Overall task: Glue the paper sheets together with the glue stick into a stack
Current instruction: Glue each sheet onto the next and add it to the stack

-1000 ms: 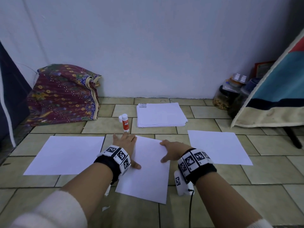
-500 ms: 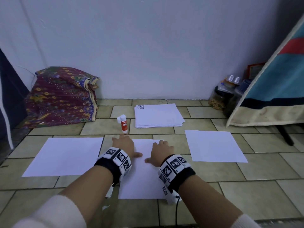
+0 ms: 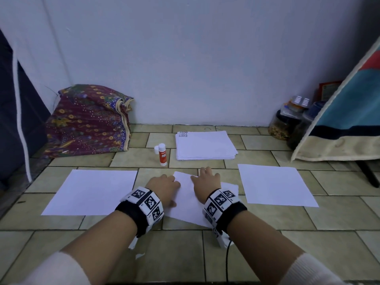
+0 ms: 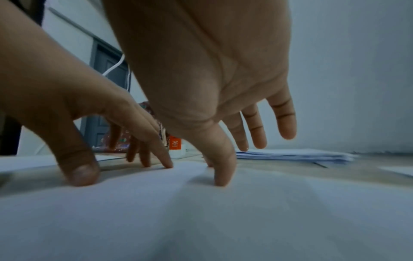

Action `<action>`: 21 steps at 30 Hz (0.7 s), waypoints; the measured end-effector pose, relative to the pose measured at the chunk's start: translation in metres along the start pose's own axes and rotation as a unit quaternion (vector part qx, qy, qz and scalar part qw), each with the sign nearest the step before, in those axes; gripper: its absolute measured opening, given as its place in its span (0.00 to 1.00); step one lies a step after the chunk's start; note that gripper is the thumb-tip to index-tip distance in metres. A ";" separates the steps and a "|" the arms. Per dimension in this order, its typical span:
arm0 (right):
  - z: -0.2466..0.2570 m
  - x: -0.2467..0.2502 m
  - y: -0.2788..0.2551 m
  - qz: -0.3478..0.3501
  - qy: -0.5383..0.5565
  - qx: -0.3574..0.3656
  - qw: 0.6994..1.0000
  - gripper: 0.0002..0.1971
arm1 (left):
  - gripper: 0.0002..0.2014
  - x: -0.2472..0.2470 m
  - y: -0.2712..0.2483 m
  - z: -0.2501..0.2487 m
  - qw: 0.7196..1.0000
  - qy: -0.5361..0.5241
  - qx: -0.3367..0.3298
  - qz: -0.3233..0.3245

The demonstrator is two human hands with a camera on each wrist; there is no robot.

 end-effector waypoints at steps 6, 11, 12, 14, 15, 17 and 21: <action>-0.027 -0.013 -0.007 -0.008 0.152 0.033 0.988 0.27 | 0.36 -0.013 0.002 0.012 0.997 -0.074 0.006 0.015; -0.064 -0.034 -0.018 0.083 0.186 0.029 0.979 0.56 | 0.48 -0.034 0.008 0.023 0.988 -0.127 -0.010 0.091; -0.072 -0.037 -0.020 0.090 0.195 0.019 0.977 0.60 | 0.52 -0.037 0.009 0.025 0.987 -0.127 -0.011 0.099; -0.082 -0.040 -0.024 0.091 0.212 0.009 0.973 0.66 | 0.58 -0.042 0.009 0.026 0.986 -0.122 -0.014 0.111; -0.084 -0.039 -0.026 0.083 0.219 0.006 0.972 0.67 | 0.59 -0.043 0.009 0.025 0.986 -0.121 -0.015 0.117; -0.086 -0.034 -0.029 0.056 0.224 0.000 0.973 0.68 | 0.60 -0.044 0.009 0.024 0.984 -0.120 -0.021 0.128; -0.085 -0.027 -0.029 0.030 0.212 0.003 0.977 0.65 | 0.59 -0.047 0.009 0.025 0.983 -0.114 -0.022 0.141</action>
Point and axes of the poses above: each hand's wrist, its own y-axis towards the middle knuckle, its own x-axis out of the back of the hand, z = x × y, the point moved 7 cm from there along y, towards the middle knuckle, and after that the axes turned 10 degrees about x, right-handed, at the moved point
